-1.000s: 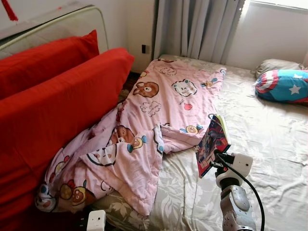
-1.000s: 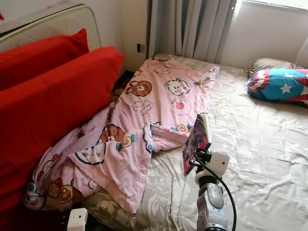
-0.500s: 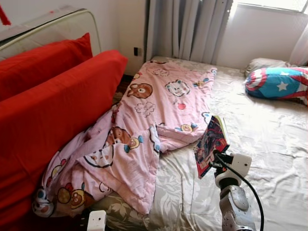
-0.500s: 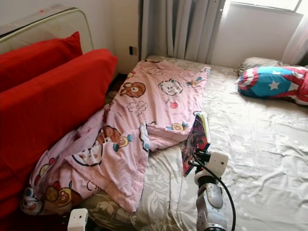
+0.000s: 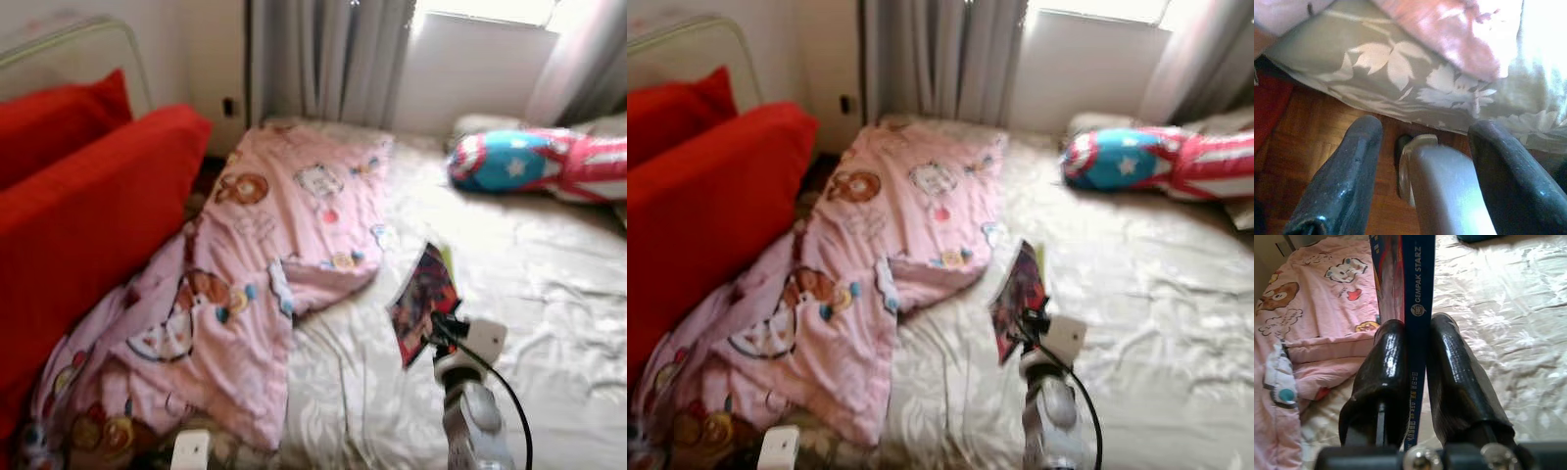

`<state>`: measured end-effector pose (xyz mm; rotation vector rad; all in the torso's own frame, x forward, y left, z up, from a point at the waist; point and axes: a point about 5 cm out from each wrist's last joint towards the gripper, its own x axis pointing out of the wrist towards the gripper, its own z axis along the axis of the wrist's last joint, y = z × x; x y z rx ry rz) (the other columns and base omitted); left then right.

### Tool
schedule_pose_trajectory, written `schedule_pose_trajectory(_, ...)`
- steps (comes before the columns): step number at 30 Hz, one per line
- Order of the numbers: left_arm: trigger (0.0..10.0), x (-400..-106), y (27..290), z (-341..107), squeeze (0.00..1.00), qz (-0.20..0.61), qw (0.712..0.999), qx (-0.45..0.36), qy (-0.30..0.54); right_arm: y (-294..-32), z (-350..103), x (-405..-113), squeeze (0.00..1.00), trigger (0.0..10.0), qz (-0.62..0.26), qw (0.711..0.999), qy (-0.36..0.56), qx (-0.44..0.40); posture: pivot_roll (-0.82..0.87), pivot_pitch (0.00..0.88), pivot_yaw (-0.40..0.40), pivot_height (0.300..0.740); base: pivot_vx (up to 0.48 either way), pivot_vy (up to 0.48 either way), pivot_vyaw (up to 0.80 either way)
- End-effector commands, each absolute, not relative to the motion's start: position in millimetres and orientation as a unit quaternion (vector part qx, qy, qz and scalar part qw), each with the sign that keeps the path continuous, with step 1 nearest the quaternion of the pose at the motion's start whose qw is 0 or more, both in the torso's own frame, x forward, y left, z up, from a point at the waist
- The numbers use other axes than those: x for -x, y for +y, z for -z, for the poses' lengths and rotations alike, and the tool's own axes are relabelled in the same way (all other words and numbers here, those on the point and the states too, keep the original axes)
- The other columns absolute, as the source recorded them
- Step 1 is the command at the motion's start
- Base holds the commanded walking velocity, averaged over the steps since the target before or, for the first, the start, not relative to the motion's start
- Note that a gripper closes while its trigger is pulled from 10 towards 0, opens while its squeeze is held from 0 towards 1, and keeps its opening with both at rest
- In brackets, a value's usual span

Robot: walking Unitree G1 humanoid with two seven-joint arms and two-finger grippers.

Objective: Clean up the room

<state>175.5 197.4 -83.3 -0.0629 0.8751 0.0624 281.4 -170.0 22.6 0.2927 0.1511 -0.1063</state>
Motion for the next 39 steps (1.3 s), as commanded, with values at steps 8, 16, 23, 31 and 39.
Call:
schedule_pose_trajectory(8, 10.0, -173.3, 190.5, 85.1, 0.00, -0.027, 0.905, 0.043, 0.423, -177.1, -31.0, -284.7, 0.00, 10.0, 0.060, 0.987, 0.048, -0.140, -0.02, 0.013, -0.075, 0.730, 0.000, 0.000, 0.00)
schedule_pose_trajectory(16, 10.0, -173.6, 190.9, 85.0, 0.00, -0.022, 0.904, 0.032, 0.425, -175.0, -30.1, -284.2, 0.00, 10.0, 0.056, 0.987, 0.050, -0.142, -0.01, 0.015, -0.073, 0.730, 0.000, 0.000, 0.00)
schedule_pose_trajectory(23, 10.0, -174.0, 189.9, 84.9, 0.00, -0.019, 0.905, 0.028, 0.424, -175.8, -29.5, -283.9, 0.00, 10.0, 0.059, 0.987, 0.052, -0.142, -0.01, 0.016, -0.073, 0.730, 0.000, -0.069, 0.00)
schedule_pose_trajectory(31, 10.0, -176.9, 189.0, 83.5, 0.00, -0.018, 0.907, 0.027, 0.419, -175.8, -28.0, -283.5, 0.00, 10.0, 0.059, 0.986, 0.057, -0.142, -0.01, 0.020, -0.075, 0.730, 0.000, -0.309, -0.39)
schedule_pose_trajectory(39, 10.0, -175.0, 189.1, 84.3, 0.00, -0.017, 0.906, 0.024, 0.421, -175.1, -28.3, -283.4, 0.00, 10.0, 0.058, 0.987, 0.056, -0.139, -0.02, 0.022, -0.073, 0.730, 0.000, -0.309, 0.00)
